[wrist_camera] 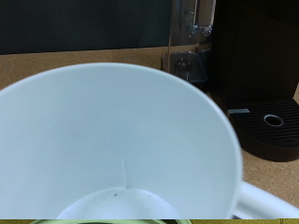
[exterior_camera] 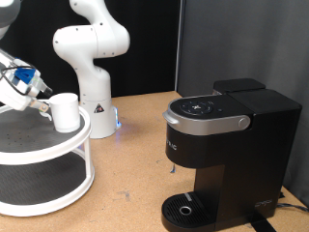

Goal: Make a cup of coffee with the keurig machine

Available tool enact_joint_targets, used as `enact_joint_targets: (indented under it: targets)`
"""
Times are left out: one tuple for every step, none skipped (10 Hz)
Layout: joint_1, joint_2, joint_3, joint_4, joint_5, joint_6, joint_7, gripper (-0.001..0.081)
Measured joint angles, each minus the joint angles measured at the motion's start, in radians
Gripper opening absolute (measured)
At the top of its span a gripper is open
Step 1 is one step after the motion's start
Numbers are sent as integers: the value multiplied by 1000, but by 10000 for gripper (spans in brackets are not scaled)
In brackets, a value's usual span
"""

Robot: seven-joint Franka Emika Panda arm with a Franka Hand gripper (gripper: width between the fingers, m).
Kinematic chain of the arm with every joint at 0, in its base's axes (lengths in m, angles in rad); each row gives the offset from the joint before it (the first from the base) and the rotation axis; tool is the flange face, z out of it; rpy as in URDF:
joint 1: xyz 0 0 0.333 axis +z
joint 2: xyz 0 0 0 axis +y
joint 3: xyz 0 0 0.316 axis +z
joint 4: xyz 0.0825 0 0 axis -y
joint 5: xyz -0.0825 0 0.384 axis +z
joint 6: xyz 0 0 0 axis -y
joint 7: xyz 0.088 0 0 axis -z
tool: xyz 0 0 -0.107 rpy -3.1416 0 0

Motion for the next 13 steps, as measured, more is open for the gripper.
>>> enact_joint_targets:
  targets:
    - [-2, 2, -2, -9, -11, 1, 0, 805]
    - [-6, 3, -3, -19, -25, 7, 0, 805]
    - [-12, 4, -3, -31, -36, 13, 0, 805]
    - [-23, 4, -4, -42, -42, 21, 0, 805]
    - [-34, 4, -4, -53, -44, 34, 0, 805]
    - [-42, 4, -5, -62, -44, 45, -1, 805]
    - [-49, 3, -7, -69, -44, 50, -7, 805]
    - [-53, 3, -9, -74, -44, 56, -14, 805]
    - [-54, 2, -11, -77, -42, 62, -21, 805]
    - [-54, 2, -13, -80, -37, 67, -29, 805]
    - [-54, 2, -13, -80, -31, 67, -34, 805]
    - [-54, 2, -13, -80, -27, 67, -36, 805]
    - [-54, 2, -13, -80, -24, 67, -37, 703]
